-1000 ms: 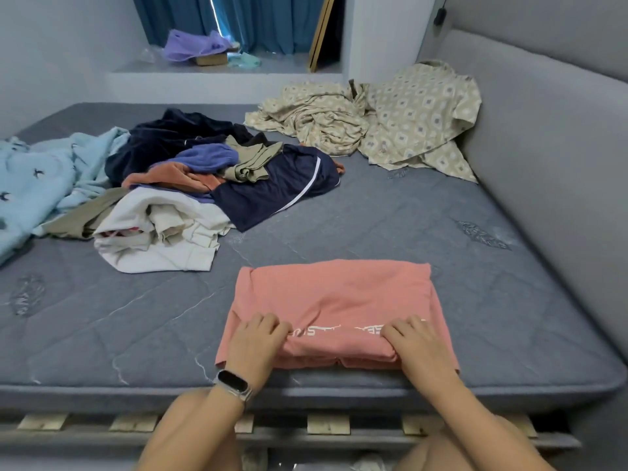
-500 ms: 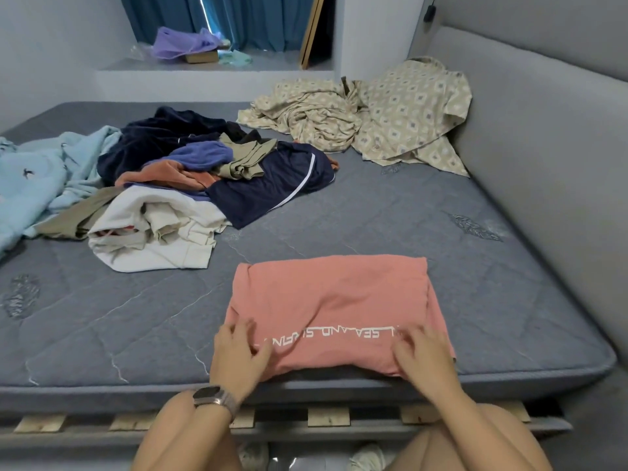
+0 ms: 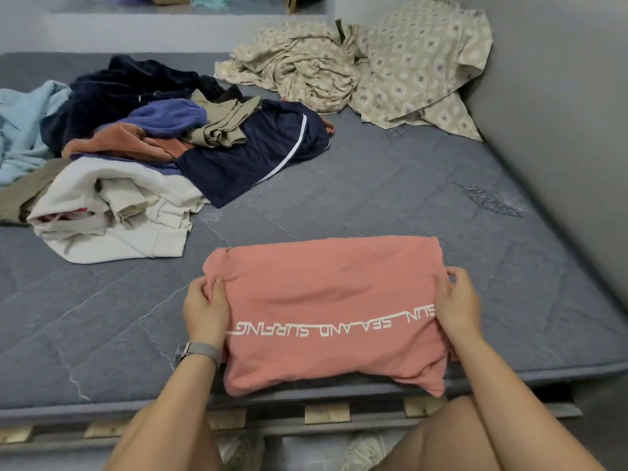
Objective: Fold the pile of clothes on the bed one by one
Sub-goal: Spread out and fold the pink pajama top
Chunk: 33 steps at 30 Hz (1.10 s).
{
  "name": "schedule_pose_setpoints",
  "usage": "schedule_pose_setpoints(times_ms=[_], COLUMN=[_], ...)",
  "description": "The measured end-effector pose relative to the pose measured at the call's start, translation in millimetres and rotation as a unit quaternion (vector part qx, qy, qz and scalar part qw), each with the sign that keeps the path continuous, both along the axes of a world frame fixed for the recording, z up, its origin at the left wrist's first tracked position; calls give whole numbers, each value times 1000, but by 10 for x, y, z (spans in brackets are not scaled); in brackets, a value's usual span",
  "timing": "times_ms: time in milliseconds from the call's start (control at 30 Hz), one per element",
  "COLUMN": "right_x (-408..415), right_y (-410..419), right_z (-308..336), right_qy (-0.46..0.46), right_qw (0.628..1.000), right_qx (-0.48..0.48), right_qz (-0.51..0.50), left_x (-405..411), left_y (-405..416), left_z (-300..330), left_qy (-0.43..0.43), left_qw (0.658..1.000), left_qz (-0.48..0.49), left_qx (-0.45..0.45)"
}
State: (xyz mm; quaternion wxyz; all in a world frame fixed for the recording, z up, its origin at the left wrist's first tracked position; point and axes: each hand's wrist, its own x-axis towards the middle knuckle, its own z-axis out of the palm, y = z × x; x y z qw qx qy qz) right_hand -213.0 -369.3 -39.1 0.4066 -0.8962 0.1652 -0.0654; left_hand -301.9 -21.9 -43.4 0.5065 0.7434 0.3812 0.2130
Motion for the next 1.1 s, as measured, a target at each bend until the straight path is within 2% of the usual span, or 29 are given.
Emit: schedule_pose_setpoints(times_ms=[100, 167, 233, 300, 367, 433, 500, 533, 600, 767, 800, 867, 900, 967, 1033, 1100], right_x=[14, 24, 10, -43, -149, -329, -501, -554, -571, -569, -607, -662, -669, -617, -590, -591], right_y=[17, -15, -58, -13, 117, 296, 435, 465, 460, 228, 163, 41, -7, -79, -66, -22], right_z=[46, -17, -113, -153, -115, -17, -16, -58, -126, 60, 96, 104, 83, 66, 130, 165], right_qy=[-79, -40, 14, 19, -18, -31, 0, 17, 38, 67, 65, 66, 63, 39, 34, 46], right_qw=[996, 999, 998, 988, 965, 920, 848, 820, 802, 821, 814, 781, 775, 803, 830, 826], right_qx=[7, -19, -60, -138, -213, -256, -304, -322, -336, -250, -258, -307, -326, -317, -308, -328], right_qz=[-33, -9, 22, 68, 151, 295, 434, 472, 493, 509, 517, 539, 539, 504, 464, 456], left_x=[117, 170, 149, 89, -2, -90, -174, -199, -190, -343, -442, -594, -628, -600, -541, -512], left_y=[18, 45, 13, -108, -315, -522, -629, -623, -547, -358, -303, -197, -149, -71, -80, -131], left_z=[19, -83, -136, -104, -43, -94, -226, -286, -321, -21, 9, -1, 5, -25, 74, 130], left_qy=[-39, 8, 93, 106, 68, 89, 183, 215, 231, 223, 220, 188, 167, 123, 146, 165], left_qw=[998, 997, 991, 973, 920, 835, 775, 762, 755, 744, 735, 714, 721, 758, 779, 780], left_qz=[15, 19, 7, -37, -154, -304, -401, -422, -435, -528, -544, -547, -533, -484, -465, -450], left_qx=[52, 68, 99, 203, 355, 449, 452, 442, 433, 343, 341, 394, 410, 420, 394, 403])
